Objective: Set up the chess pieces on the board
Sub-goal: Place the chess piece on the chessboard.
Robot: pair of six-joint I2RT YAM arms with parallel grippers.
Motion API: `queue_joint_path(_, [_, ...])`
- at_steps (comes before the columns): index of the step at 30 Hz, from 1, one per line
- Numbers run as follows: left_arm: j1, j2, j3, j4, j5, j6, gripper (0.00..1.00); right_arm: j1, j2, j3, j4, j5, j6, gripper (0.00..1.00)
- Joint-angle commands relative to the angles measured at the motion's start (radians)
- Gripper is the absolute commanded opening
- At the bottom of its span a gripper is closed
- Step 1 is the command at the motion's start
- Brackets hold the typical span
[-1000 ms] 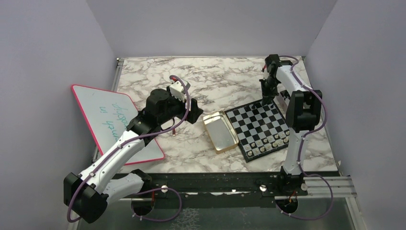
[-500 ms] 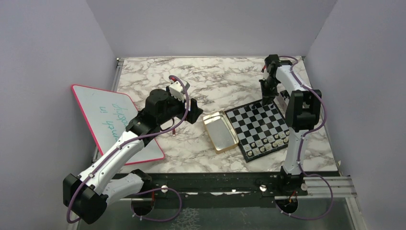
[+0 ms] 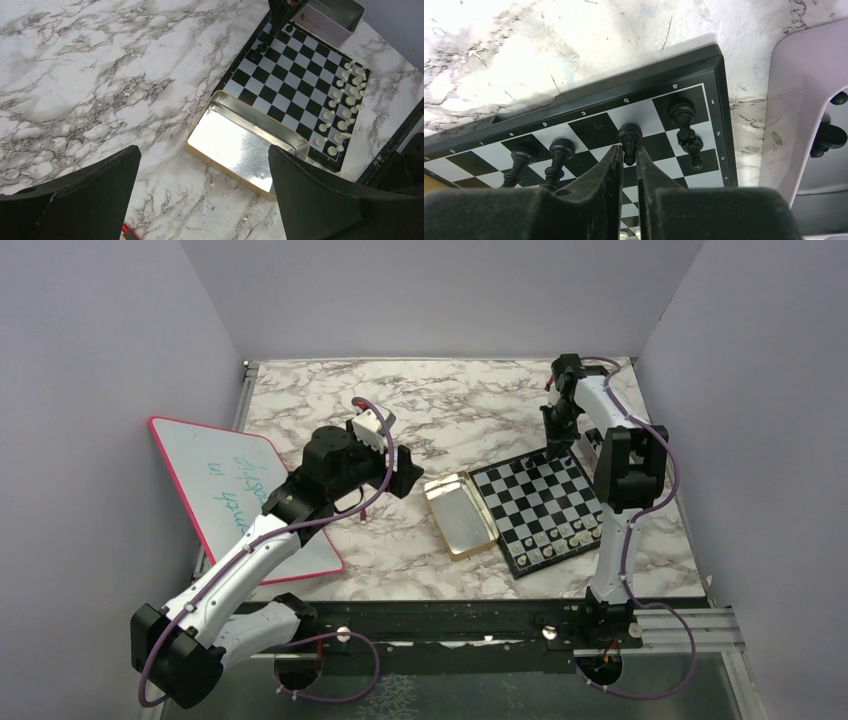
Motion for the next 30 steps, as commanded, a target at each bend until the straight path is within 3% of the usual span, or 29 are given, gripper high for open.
queue_joint_path(1, [-0.004, -0.023, 0.006, -0.009, -0.023, 0.010, 0.99, -0.008, 0.024, 0.035, -0.015, 0.030, 0.002, 0.19])
queue_joint_path(30, [-0.004, -0.022, 0.007, -0.008, -0.021, 0.007, 0.99, -0.007, 0.036, 0.037, -0.006, 0.037, -0.003, 0.23])
